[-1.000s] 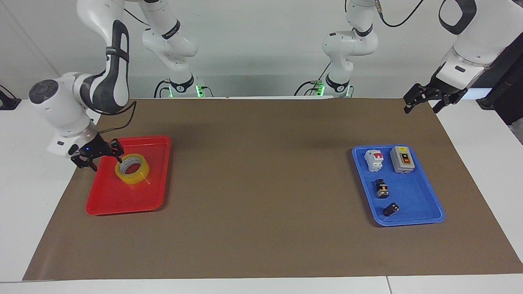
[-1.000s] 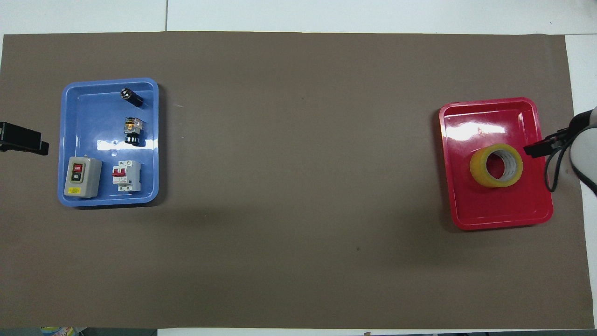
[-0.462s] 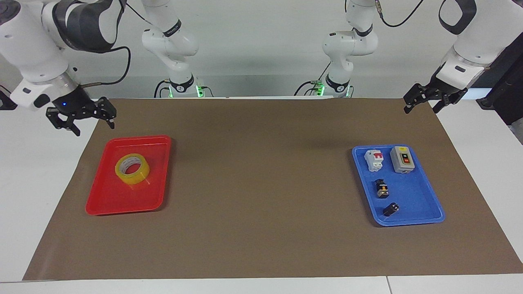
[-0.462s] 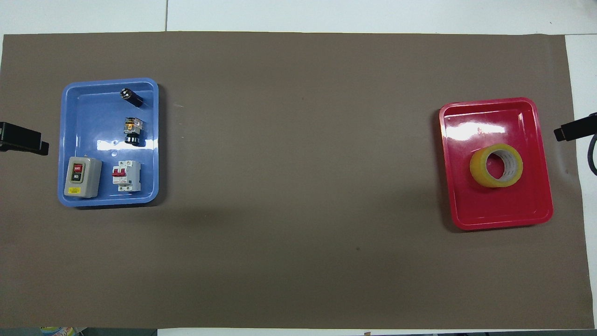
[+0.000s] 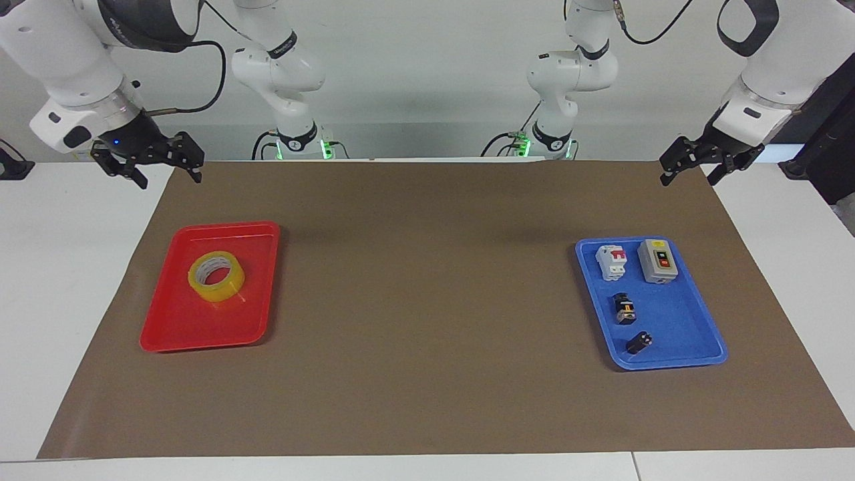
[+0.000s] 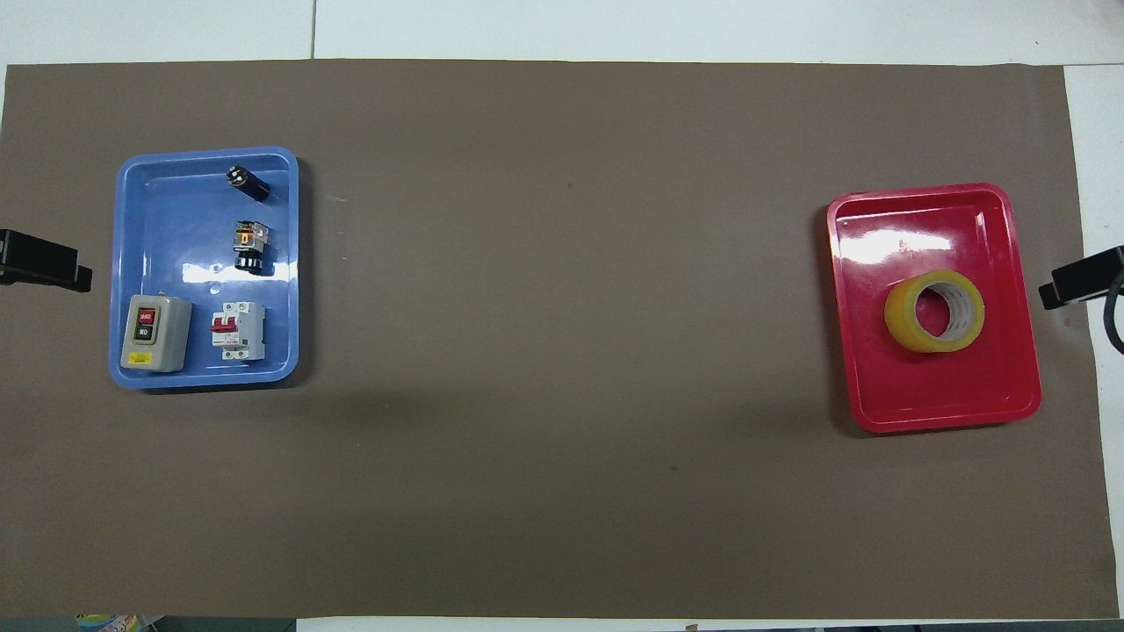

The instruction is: Place and move tape with both arms

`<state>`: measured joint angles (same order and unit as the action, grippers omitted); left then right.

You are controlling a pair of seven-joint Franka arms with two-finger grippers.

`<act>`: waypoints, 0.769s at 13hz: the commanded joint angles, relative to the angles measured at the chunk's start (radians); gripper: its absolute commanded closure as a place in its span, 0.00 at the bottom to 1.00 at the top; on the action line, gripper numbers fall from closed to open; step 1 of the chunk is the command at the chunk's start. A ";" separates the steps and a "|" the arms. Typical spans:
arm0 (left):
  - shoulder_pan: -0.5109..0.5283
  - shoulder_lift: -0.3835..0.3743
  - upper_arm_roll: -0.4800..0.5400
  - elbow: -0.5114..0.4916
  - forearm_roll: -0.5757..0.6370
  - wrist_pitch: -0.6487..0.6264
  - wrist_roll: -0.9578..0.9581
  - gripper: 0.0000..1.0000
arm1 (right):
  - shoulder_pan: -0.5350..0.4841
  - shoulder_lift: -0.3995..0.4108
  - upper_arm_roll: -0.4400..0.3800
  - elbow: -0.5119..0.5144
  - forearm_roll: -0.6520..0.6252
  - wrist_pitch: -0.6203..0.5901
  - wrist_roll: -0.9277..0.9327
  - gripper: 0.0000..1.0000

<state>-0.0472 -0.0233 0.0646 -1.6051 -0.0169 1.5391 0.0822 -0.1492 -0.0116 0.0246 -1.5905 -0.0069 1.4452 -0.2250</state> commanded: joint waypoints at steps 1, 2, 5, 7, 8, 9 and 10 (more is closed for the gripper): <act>0.003 -0.024 -0.009 -0.027 0.023 0.010 -0.015 0.00 | 0.002 -0.059 0.002 -0.063 0.002 -0.022 0.016 0.00; 0.003 -0.024 -0.009 -0.027 0.023 0.012 -0.015 0.00 | 0.008 -0.059 0.002 -0.063 0.001 -0.016 0.015 0.00; 0.004 -0.024 -0.009 -0.027 0.023 0.010 -0.015 0.00 | 0.016 -0.060 0.003 -0.065 -0.001 -0.029 0.019 0.00; 0.004 -0.024 -0.009 -0.027 0.023 0.010 -0.015 0.00 | 0.028 -0.059 0.002 -0.065 -0.001 -0.019 0.016 0.00; 0.004 -0.024 -0.009 -0.027 0.025 0.012 -0.015 0.00 | 0.030 -0.057 0.003 -0.063 -0.002 -0.011 0.016 0.00; 0.004 -0.024 -0.009 -0.027 0.023 0.010 -0.015 0.00 | 0.030 -0.053 0.003 -0.057 -0.011 -0.003 0.013 0.00; 0.003 -0.024 -0.009 -0.027 0.023 0.012 -0.015 0.00 | 0.030 -0.045 0.002 -0.048 -0.015 0.029 0.004 0.00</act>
<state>-0.0472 -0.0233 0.0645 -1.6051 -0.0169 1.5391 0.0821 -0.1203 -0.0498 0.0254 -1.6289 -0.0081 1.4321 -0.2243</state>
